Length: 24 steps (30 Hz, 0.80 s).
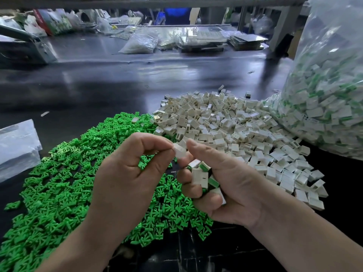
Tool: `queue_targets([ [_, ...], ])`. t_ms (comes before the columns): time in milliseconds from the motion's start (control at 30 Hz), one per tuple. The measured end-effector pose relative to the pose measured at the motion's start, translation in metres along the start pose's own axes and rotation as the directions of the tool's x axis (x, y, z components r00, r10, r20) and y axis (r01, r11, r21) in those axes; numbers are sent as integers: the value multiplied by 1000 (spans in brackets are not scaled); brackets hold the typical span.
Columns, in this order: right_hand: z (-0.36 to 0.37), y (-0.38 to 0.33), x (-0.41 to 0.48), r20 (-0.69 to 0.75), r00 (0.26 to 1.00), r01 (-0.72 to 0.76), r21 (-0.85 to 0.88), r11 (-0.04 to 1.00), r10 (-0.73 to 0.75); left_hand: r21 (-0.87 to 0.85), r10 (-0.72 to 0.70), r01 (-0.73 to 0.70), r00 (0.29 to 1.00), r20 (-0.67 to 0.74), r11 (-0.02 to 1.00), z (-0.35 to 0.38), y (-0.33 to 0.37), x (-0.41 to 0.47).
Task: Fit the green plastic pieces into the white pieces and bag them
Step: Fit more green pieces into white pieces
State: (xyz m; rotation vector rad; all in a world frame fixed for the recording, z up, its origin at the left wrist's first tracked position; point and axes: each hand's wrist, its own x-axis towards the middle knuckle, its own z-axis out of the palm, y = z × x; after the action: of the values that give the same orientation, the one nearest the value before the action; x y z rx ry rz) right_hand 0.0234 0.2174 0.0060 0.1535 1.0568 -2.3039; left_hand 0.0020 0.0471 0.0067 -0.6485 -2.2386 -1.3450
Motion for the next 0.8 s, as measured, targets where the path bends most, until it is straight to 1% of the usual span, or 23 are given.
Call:
queue_targets([
  [67,1,1,0,51,997,-48,-29,998,50,36,62,-62,998,7,997,0,3,-1],
  [133,1,0,-1,79,995,-59,-36,998,62,43,130,-131,991,27,990,0,6,0],
  [200,0,-2,-2,64,997,-47,-28,999,48,29,167,-170,983,71,985,-2,6,2],
  [233,0,-3,-1,45,998,-35,-25,999,36,39,164,-168,982,96,985,-4,5,3],
  [300,0,-3,0,6,1000,0,-8,1000,0,137,83,-103,986,145,985,-12,-1,6],
  [367,-1,-4,0,-13,999,42,38,998,-42,341,-51,-30,973,225,940,-24,-14,8],
  [400,-1,-5,-1,-21,998,58,65,996,-56,440,-130,-7,951,280,898,-27,-20,8],
  [467,0,-6,-1,-68,995,76,101,992,-69,540,-230,-6,900,369,841,-29,-30,9],
  [533,2,-6,0,-137,988,89,120,989,-72,597,-245,-70,869,430,799,-26,-32,7],
  [600,2,-7,1,-182,980,102,141,985,-76,627,-233,-131,855,463,768,-20,-31,5],
  [700,0,-7,1,-192,978,107,148,983,-78,602,-255,-85,853,456,794,-17,-30,6],
  [800,0,-6,1,-150,985,101,141,985,-79,570,-255,-55,856,450,820,-15,-32,7],
])
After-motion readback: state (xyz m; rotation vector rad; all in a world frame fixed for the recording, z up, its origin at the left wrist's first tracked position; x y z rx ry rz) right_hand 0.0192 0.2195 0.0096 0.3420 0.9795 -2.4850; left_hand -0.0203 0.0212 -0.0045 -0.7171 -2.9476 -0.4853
